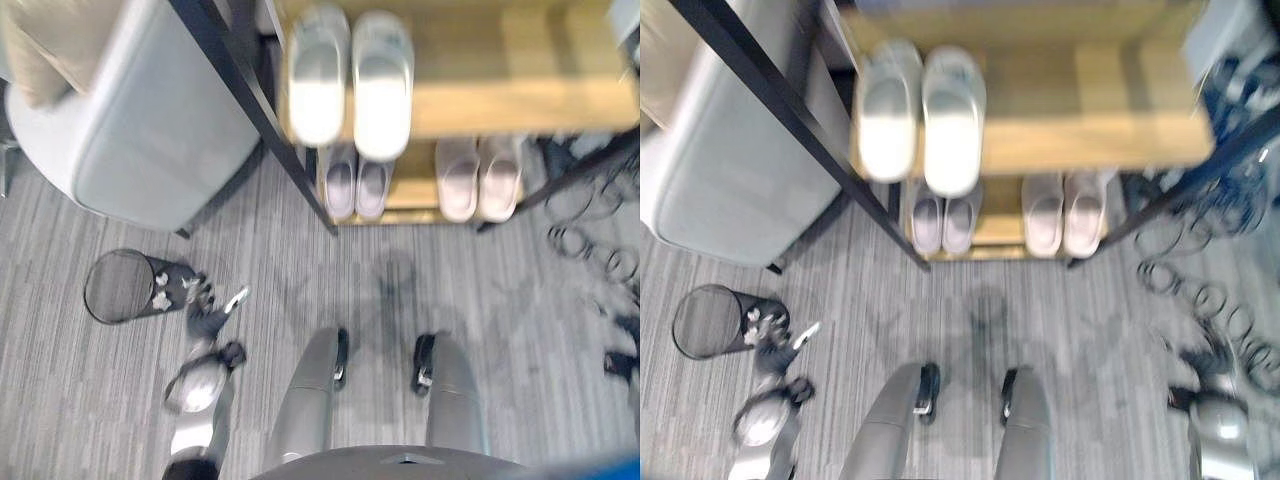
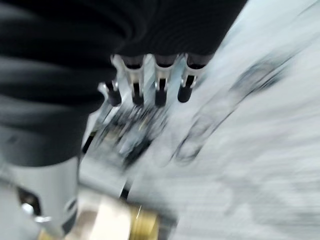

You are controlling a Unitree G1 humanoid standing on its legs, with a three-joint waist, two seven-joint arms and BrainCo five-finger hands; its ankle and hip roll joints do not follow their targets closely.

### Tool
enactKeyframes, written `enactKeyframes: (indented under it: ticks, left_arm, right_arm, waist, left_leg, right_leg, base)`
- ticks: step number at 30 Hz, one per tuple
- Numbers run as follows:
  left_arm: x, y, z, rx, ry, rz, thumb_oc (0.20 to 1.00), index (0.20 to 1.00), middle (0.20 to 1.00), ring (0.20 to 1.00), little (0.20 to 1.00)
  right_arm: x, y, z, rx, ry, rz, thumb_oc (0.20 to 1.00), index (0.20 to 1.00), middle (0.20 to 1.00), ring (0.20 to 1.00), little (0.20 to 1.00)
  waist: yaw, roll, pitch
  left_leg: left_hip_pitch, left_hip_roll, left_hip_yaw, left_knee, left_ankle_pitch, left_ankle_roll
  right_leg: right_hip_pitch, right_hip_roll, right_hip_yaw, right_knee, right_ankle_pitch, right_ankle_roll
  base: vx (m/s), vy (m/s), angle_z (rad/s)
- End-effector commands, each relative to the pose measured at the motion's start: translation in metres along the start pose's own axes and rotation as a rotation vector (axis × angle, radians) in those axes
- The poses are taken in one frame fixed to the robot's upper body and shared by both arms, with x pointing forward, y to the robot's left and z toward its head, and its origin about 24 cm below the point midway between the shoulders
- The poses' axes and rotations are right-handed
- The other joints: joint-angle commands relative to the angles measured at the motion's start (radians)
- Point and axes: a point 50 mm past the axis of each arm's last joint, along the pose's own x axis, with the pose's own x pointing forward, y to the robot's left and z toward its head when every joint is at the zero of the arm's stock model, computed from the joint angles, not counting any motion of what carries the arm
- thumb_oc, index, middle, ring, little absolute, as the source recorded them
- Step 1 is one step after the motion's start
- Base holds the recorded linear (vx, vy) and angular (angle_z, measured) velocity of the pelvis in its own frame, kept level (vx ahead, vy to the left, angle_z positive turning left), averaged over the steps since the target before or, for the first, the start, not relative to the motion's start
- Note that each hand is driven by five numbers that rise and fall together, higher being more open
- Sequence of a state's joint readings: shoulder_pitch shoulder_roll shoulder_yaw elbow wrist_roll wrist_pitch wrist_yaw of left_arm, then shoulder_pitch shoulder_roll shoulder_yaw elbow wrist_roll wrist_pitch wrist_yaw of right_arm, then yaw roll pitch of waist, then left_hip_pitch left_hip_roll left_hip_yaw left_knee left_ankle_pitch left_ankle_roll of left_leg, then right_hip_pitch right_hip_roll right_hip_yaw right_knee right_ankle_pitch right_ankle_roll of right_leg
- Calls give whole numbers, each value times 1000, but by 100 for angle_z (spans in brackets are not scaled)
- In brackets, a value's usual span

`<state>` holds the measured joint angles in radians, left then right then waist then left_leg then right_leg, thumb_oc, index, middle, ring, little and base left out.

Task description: Arrange the slippers neatly on the shoe rack.

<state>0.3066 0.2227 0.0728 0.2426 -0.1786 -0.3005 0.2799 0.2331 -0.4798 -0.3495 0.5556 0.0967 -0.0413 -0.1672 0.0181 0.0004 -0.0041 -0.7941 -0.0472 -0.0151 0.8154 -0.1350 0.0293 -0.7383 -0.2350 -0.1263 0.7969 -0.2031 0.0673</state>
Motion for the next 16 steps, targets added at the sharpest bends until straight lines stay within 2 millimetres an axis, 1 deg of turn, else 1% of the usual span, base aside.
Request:
enactKeyframes:
  ticks: [1, 2, 3, 4, 6, 7, 9, 10, 11, 12, 13, 14, 15, 16]
  left_arm:
    - [15, -18, -21, 18, 89, -22, 1000, 1000, 1000, 1000, 1000]
    - [10, -17, -38, 31, 171, -12, 1000, 1000, 1000, 1000, 1000]
    - [-13, -12, -78, 61, 375, -2, 1000, 1000, 1000, 1000, 1000]
    - [-28, -10, -100, 72, 502, 15, 1000, 1000, 1000, 1000, 1000]
    - [-44, -8, -119, 62, 622, 29, 1000, 1000, 1000, 1000, 1000]
    - [-51, -8, -127, 67, 680, 34, 1000, 1000, 1000, 1000, 1000]
    - [-56, -7, -133, 64, 737, 33, 1000, 1000, 1000, 1000, 1000]
    - [-57, -7, -135, 77, 750, 23, 1000, 1000, 1000, 1000, 1000]
    - [-102, -12, -156, 72, 891, -45, 1000, 1000, 1000, 1000, 1000]
    - [-102, -12, -158, 76, 922, -27, 1000, 1000, 1000, 1000, 1000]
    - [-94, -13, -157, 83, 919, -37, 1000, 1000, 1000, 1000, 1000]
    - [-86, -13, -154, 94, 903, -41, 1000, 1000, 1000, 1000, 1000]
    - [-77, -13, -151, 134, 883, -64, 1000, 1000, 1000, 1000, 1000]
    - [-75, -16, -150, 136, 876, -80, 1000, 1000, 1000, 1000, 1000]
  right_arm:
    - [22, 31, 35, 44, -121, -26, 1000, 1000, 1000, 1000, 1000]
    - [18, 39, 6, 36, -1, -15, 1000, 1000, 1000, 1000, 1000]
    - [-4, 61, -48, 17, 211, 69, 1000, 1000, 1000, 1000, 1000]
    - [-22, 72, -77, 8, 344, 115, 1000, 1000, 1000, 1000, 1000]
    - [-42, 79, -103, -10, 466, 165, 1000, 1000, 1000, 1000, 1000]
    - [-56, 84, -119, -10, 552, 205, 1000, 1000, 1000, 1000, 1000]
    - [-71, 90, -132, -3, 636, 269, 1000, 1000, 1000, 1000, 1000]
    - [-75, 91, -136, -10, 660, 287, 1000, 1000, 1000, 1000, 1000]
    - [-85, 107, -139, 35, 716, 325, 1000, 1000, 1000, 1000, 1000]
    - [-95, 111, -146, 6, 751, 346, 1000, 1000, 1000, 1000, 1000]
    - [-108, 116, -153, -1, 782, 367, 1000, 1000, 1000, 1000, 1000]
    - [-116, 119, -158, 5, 809, 370, 1000, 1000, 1000, 1000, 1000]
    - [-119, 124, -157, -1, 810, 386, 1000, 1000, 1000, 1000, 1000]
    - [-118, 125, -156, -10, 802, 391, 1000, 1000, 1000, 1000, 1000]
  waist:
    - [23, -32, 69]
    - [28, -38, 43]
    - [38, -44, -2]
    - [36, -43, -29]
    - [34, -45, -65]
    - [31, -44, -84]
    - [28, -43, -101]
    - [29, -43, -110]
    - [41, -42, -120]
    - [42, -50, -133]
    - [44, -61, -149]
    - [47, -67, -158]
    - [50, -74, -184]
    - [49, -71, -189]
  left_leg:
    - [-67, 19, -54, 155, -216, 22]
    - [2, 10, -61, 82, -186, 24]
    - [196, -3, -78, -120, -128, 19]
    - [310, -8, -92, -258, -98, 12]
    - [403, -1, -97, -385, -41, -6]
    - [487, 5, -98, -504, -23, -10]
    - [567, 18, -98, -614, 18, -21]
    - [593, 23, -103, -653, 32, -23]
    - [623, 37, -120, -720, 67, -28]
    - [646, 50, -118, -756, 84, -30]
    - [669, 61, -117, -792, 103, -33]
    - [688, 69, -125, -826, 118, -36]
    - [714, 81, -128, -867, 140, -40]
    - [724, 83, -131, -882, 151, -43]
  right_leg:
    - [11, -11, 43, -4, -8, 2]
    - [77, -1, 33, -81, 23, 3]
    - [253, 16, 22, -254, 75, 8]
    - [349, 33, 25, -352, 105, 13]
    - [424, 39, 27, -459, 159, 26]
    - [489, 47, 31, -548, 180, 31]
    - [553, 51, 29, -639, 203, 38]
    - [580, 53, 29, -676, 211, 40]
    - [617, 50, 24, -731, 227, 42]
    - [637, 52, 25, -760, 236, 44]
    - [662, 60, 25, -795, 239, 44]
    - [681, 66, 25, -817, 241, 44]
    - [711, 73, 22, -853, 245, 48]
    - [726, 77, 18, -870, 246, 49]
  base:
    - [203, -6, -13]
    - [402, -34, -6]
    - [458, -67, 0]
    - [429, -73, -5]
    - [200, -67, 3]
    - [121, -83, 3]
    - [74, -77, -18]
    - [30, -109, -16]
    - [36, -149, -14]
    - [62, -193, -1]
    - [93, -175, 14]
    - [129, -198, 15]
    - [101, -151, 4]
    - [107, -156, -12]
